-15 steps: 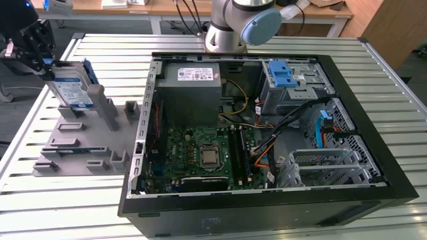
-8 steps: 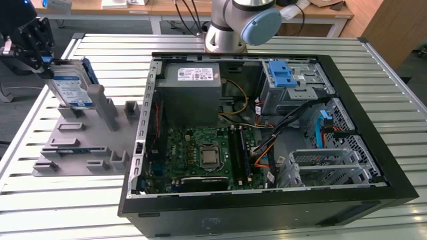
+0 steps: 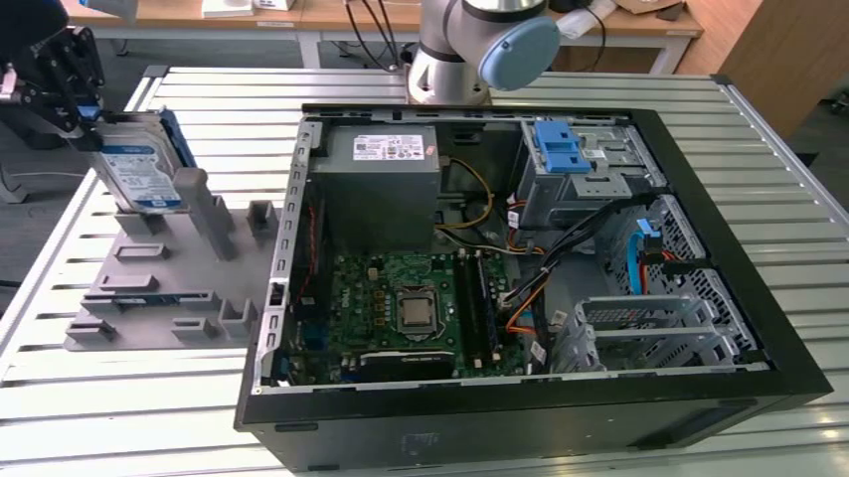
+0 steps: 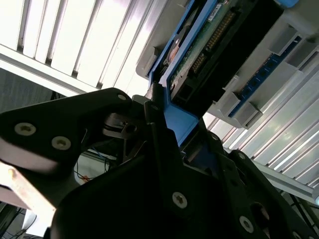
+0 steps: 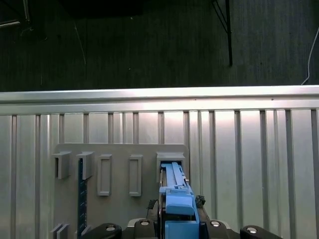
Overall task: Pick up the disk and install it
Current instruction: 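Pick up the disk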
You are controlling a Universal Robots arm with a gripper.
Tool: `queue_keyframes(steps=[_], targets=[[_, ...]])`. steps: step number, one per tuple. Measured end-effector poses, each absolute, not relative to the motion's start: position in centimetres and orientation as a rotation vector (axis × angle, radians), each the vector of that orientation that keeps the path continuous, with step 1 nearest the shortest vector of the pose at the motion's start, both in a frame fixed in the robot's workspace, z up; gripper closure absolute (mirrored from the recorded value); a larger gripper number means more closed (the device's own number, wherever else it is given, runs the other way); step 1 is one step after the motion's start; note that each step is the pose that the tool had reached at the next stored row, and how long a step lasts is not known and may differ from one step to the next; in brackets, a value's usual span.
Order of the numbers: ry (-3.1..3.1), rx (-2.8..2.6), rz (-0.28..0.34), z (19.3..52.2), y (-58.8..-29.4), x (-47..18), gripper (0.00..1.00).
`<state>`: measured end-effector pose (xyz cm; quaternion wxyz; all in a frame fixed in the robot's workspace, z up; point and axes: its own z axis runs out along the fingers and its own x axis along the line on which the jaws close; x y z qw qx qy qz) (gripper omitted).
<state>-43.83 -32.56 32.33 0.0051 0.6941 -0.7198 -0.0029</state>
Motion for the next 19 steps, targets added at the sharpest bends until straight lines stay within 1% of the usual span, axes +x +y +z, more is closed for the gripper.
queue_keyframes(steps=[19], targets=[[-2.254, 2.174, -0.009, 35.7, -32.6, -43.8, 0.64]])
